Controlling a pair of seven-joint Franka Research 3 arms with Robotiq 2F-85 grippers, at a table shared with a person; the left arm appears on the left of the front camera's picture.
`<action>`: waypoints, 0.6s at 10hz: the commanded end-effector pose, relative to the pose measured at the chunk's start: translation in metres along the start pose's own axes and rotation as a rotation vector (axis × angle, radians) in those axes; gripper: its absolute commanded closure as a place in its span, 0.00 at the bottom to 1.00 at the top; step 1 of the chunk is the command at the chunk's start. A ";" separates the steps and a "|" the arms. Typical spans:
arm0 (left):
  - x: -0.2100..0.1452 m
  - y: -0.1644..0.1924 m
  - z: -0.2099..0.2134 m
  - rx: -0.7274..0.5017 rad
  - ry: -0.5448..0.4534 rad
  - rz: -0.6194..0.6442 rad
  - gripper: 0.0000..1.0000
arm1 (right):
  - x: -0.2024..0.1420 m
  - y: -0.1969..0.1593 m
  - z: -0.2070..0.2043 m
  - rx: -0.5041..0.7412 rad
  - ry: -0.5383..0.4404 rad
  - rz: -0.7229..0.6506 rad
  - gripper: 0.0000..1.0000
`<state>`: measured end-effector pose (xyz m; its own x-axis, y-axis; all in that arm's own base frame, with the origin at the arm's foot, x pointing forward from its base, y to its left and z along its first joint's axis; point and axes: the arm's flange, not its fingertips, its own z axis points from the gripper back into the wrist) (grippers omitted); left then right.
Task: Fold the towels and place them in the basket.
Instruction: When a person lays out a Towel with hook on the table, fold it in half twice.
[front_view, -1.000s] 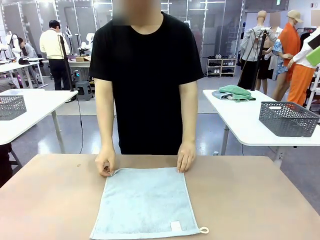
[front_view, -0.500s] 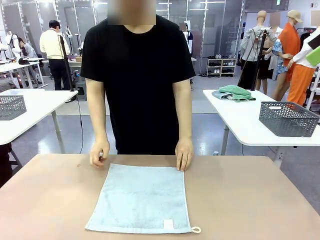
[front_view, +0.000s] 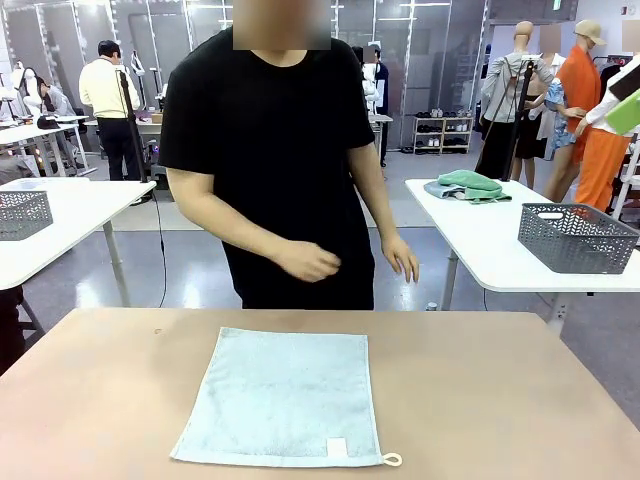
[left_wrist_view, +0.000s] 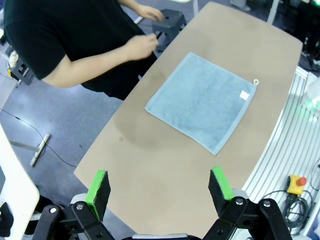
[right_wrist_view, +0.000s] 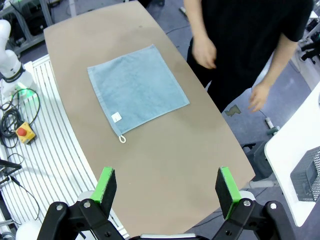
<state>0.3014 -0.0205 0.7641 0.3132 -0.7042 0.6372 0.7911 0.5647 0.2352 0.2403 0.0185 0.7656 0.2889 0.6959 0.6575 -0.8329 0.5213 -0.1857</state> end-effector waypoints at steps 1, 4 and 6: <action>0.020 -0.031 -0.029 0.009 0.065 -0.121 0.00 | 0.028 0.013 -0.020 0.049 0.039 0.106 0.00; 0.039 -0.089 -0.112 -0.063 0.252 -0.302 0.00 | 0.075 0.048 -0.092 0.140 0.167 0.276 0.00; 0.010 -0.112 -0.174 -0.146 0.377 -0.394 0.00 | 0.074 0.070 -0.168 0.249 0.275 0.355 0.00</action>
<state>0.2999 -0.1765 0.6348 0.1640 -0.9517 0.2597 0.9344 0.2343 0.2685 0.2696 0.1869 0.6950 0.1085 0.9096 0.4011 -0.9652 0.1930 -0.1767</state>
